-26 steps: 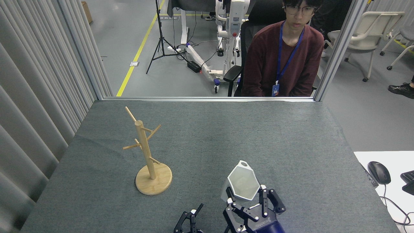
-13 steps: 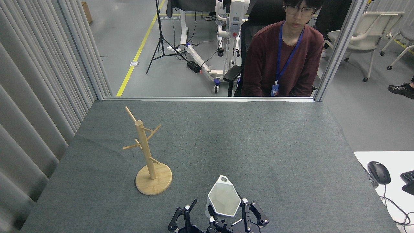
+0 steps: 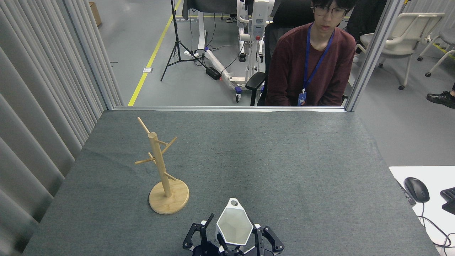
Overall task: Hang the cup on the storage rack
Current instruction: 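Grasp the cup with the left gripper and open the right gripper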
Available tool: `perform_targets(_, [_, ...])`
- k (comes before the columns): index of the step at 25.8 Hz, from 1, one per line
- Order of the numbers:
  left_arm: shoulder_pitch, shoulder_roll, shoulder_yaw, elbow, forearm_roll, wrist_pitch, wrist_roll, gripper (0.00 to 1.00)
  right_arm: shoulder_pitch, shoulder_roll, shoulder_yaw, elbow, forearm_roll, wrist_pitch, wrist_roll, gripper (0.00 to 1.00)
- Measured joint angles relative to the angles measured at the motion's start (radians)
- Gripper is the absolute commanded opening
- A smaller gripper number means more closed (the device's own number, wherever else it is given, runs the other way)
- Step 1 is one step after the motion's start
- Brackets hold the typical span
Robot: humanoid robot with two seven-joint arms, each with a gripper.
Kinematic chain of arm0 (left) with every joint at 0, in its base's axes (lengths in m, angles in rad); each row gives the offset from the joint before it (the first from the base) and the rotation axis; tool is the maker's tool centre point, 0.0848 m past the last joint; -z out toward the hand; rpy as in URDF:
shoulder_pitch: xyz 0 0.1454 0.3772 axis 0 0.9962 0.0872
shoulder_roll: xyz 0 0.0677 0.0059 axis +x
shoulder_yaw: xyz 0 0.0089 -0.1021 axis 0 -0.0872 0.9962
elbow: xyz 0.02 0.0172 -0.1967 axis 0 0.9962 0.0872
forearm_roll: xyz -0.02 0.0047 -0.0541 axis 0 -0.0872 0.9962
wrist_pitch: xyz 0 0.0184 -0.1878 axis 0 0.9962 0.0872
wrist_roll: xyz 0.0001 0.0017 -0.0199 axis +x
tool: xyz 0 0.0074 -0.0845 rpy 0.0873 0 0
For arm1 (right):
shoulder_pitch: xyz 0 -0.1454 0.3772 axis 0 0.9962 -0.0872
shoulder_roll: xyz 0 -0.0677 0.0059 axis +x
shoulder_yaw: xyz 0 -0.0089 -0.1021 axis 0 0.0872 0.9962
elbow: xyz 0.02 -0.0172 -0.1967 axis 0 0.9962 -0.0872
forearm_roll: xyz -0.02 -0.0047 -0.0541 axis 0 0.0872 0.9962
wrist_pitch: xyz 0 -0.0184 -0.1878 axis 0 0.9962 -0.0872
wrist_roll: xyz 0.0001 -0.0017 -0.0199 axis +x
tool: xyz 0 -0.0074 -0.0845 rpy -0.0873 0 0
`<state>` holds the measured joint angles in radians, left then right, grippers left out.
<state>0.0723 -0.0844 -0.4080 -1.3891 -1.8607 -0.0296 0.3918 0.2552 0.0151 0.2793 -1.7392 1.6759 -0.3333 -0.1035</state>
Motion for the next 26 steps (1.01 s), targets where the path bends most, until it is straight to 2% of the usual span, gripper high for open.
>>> perform_targets(3, [0.0, 0.0, 0.0, -0.005, 0.0, 0.001, 0.0, 0.96, -0.002, -0.001, 0.001, 0.001, 0.0, 0.002, 0.003, 0.64])
perform_targets(7, [0.0, 0.0, -0.002, -0.018, -0.001, -0.009, -0.003, 0.62, -0.002, -0.003, 0.002, 0.003, 0.001, 0.003, -0.005, 0.64])
perform_targets(11, [0.0, 0.0, -0.002, -0.026, -0.002, -0.039, -0.023, 0.47, 0.0, -0.005, 0.002, 0.007, 0.001, 0.003, -0.008, 0.67])
perform_targets(12, [0.0, 0.0, -0.002, -0.028, -0.002, -0.042, -0.031, 0.47, 0.0, -0.005, 0.002, 0.007, 0.001, 0.004, -0.009, 0.78])
perform_targets(13, [-0.001, 0.0, -0.002, -0.029, -0.002, -0.045, -0.034, 0.47, 0.0, -0.005, 0.002, 0.008, 0.001, 0.005, -0.009, 0.98])
perform_targets(18, [-0.006, -0.001, -0.001, -0.03, -0.001, -0.013, -0.023, 0.48, -0.001, -0.006, -0.002, 0.009, -0.002, 0.004, 0.0, 0.99])
perform_targets(26, [-0.01, -0.001, -0.001, -0.02, -0.001, -0.003, -0.027, 0.49, -0.005, -0.008, -0.013, -0.023, -0.017, -0.034, -0.086, 0.99])
